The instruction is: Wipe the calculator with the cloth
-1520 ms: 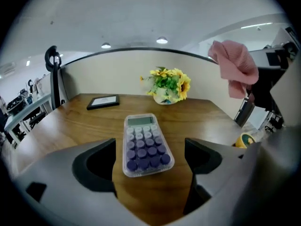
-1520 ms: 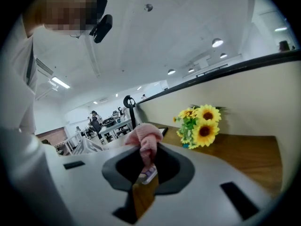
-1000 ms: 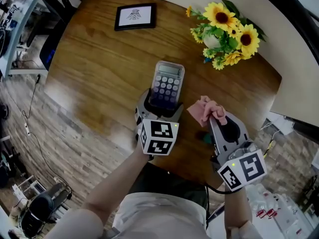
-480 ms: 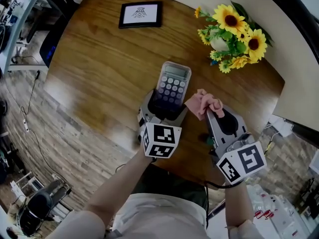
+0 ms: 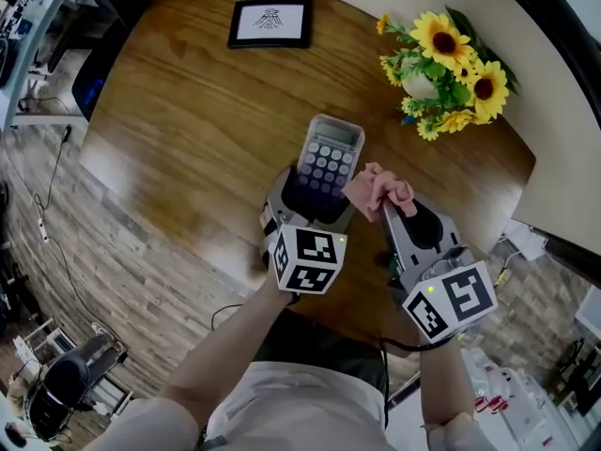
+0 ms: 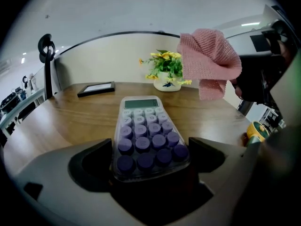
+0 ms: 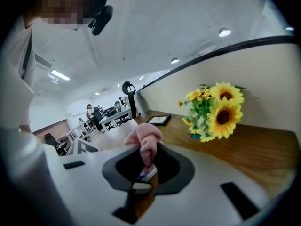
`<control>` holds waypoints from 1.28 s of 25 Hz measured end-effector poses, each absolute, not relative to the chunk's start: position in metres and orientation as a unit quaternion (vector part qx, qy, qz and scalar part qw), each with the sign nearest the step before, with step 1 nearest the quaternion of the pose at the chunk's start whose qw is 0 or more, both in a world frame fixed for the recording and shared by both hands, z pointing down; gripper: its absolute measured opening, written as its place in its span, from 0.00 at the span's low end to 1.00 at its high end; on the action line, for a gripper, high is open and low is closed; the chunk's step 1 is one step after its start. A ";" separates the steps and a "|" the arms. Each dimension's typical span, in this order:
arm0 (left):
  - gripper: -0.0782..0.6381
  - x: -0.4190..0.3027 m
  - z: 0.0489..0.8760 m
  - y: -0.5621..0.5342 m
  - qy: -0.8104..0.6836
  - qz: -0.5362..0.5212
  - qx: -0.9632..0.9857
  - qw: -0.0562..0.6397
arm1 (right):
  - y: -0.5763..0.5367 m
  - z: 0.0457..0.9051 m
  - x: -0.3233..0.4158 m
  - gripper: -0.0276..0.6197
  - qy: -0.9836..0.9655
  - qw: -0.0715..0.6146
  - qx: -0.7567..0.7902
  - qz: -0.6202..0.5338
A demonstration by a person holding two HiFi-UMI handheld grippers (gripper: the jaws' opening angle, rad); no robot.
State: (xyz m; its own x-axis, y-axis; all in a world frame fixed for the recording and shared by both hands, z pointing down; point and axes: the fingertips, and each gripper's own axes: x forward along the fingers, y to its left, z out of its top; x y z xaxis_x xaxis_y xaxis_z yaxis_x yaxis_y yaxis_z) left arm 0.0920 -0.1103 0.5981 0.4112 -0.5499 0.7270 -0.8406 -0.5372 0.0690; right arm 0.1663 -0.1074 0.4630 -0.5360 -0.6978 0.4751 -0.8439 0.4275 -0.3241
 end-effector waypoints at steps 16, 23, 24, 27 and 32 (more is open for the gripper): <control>0.79 0.103 0.596 -0.116 -0.353 0.347 0.850 0.181 | -0.183 0.489 0.128 0.13 -0.860 0.165 0.424 0.231; 0.79 0.103 0.598 -0.116 -0.348 0.349 0.851 0.180 | -0.194 0.530 0.086 0.12 -0.874 0.258 0.360 0.200; 0.79 0.103 0.598 -0.116 -0.347 0.350 0.851 0.180 | -0.193 0.538 0.084 0.12 -0.872 0.270 0.355 0.203; 0.79 0.103 0.597 -0.115 -0.346 0.349 0.853 0.178 | -0.187 0.552 0.087 0.12 -0.861 0.311 0.356 0.189; 0.79 0.102 0.597 -0.115 -0.347 0.347 0.853 0.179 | -0.171 0.556 0.094 0.11 -0.854 0.358 0.348 0.145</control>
